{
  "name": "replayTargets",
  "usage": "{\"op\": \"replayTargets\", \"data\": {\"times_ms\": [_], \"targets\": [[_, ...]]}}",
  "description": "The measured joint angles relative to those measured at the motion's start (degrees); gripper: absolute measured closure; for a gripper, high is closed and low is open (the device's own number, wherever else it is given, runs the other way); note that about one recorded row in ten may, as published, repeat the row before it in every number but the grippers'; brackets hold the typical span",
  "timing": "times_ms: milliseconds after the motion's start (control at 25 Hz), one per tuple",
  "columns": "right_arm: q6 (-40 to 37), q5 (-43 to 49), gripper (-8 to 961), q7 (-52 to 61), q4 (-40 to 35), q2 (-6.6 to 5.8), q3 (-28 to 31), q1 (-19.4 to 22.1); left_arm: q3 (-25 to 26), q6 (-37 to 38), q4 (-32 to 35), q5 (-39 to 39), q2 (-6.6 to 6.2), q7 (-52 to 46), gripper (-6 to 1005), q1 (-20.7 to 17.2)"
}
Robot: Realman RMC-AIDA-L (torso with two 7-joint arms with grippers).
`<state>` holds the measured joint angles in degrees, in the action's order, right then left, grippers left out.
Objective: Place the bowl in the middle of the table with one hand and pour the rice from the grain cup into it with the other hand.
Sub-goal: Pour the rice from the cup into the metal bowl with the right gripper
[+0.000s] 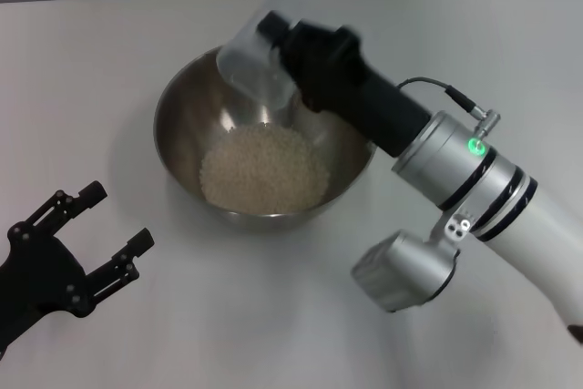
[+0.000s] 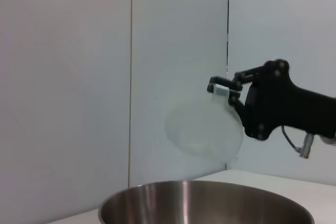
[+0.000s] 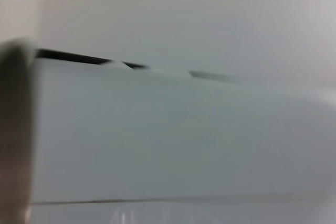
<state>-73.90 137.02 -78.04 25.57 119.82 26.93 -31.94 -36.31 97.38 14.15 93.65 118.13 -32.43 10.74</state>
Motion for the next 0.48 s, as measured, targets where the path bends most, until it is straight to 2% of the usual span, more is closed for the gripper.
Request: {"op": "replayTargets", "data": {"times_ms": [40, 120, 160, 200, 280, 360, 400, 480], "targets": [[0.0, 0.0, 952, 0.0, 0.0, 0.0, 0.0, 0.0, 0.0, 0.0, 0.0, 0.0, 0.0, 0.0, 202, 0.0], [0.0, -2.2, 952, 10.9, 1.1, 0.03, -0.1, 0.6, 0.1, 0.0, 0.0, 0.0, 0.0, 0.0, 202, 0.2], [0.0, -2.8, 952, 22.1, 1.6, 0.02, 0.2, 1.2, 0.1, 0.1, 0.0, 0.0, 0.0, 0.0, 202, 0.3], [0.0, -2.8, 952, 22.1, 1.6, 0.02, 0.2, 1.2, 0.1, 0.1, 0.0, 0.0, 0.0, 0.0, 202, 0.3], [0.1, -3.1, 952, 34.4, 1.6, -0.06, 0.8, 1.7, 0.1, 0.2, 0.0, 0.0, -0.01, 0.0, 202, 0.3], [0.8, -3.6, 952, 50.8, 1.3, -0.39, 1.5, 1.7, 0.2, 0.2, 0.0, 0.0, -0.04, -0.2, 202, 0.5], [0.8, -3.6, 952, 50.8, 1.3, -0.39, 1.5, 1.7, 0.2, 0.2, 0.0, 0.0, -0.04, -0.2, 202, 0.5], [1.5, -3.5, 952, 60.9, 0.9, -0.47, 1.6, 1.6, 0.2, 0.3, 0.0, 0.0, -0.08, -0.3, 202, 0.5]]}}
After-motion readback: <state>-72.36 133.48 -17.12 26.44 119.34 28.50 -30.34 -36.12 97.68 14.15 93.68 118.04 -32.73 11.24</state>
